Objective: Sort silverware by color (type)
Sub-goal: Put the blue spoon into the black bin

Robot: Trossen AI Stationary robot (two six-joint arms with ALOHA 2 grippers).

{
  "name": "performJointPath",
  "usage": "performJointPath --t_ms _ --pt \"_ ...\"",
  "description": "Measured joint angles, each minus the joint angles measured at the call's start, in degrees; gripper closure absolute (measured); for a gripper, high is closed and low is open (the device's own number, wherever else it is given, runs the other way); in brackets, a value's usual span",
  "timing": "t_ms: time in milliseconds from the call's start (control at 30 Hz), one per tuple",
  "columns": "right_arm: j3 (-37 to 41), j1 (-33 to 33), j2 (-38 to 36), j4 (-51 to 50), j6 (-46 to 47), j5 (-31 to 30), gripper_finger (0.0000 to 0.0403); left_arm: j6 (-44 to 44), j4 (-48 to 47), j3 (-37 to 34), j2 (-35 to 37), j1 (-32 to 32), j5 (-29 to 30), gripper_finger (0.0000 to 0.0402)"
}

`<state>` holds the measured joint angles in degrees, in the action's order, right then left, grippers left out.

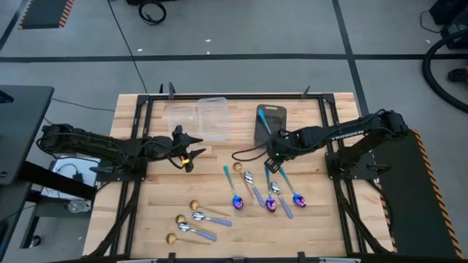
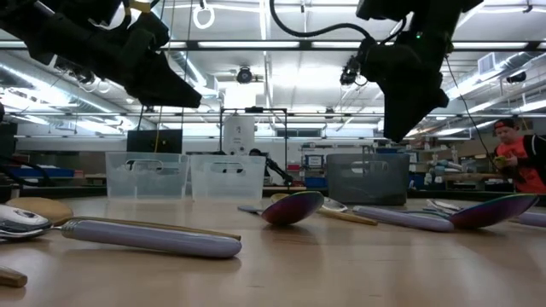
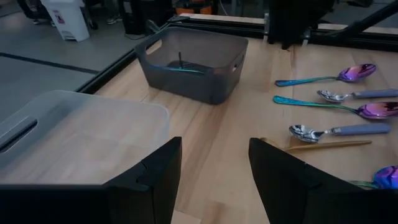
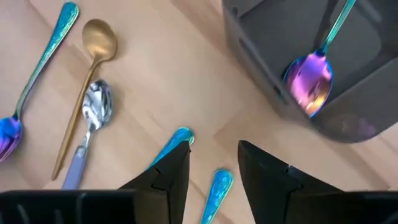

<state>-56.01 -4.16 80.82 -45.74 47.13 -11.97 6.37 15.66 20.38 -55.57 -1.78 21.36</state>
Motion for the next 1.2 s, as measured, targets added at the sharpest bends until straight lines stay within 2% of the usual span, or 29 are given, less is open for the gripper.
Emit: performJointPath --t_ms 500,833,1200 --pt "-0.01 -6.34 1.94 -2.67 9.92 3.31 0.0236 0.52 4.35 -0.20 -0.06 0.00 0.02 0.0208" --pt "0.00 -9.83 4.79 -4.70 14.22 5.64 0.0214 0.92 8.47 -0.26 -6.19 0.00 0.02 0.0208" --pt "0.38 -12.47 5.16 -8.13 16.73 6.82 0.0227 0.48 10.64 -0.24 -8.59 0.00 0.04 0.0208"
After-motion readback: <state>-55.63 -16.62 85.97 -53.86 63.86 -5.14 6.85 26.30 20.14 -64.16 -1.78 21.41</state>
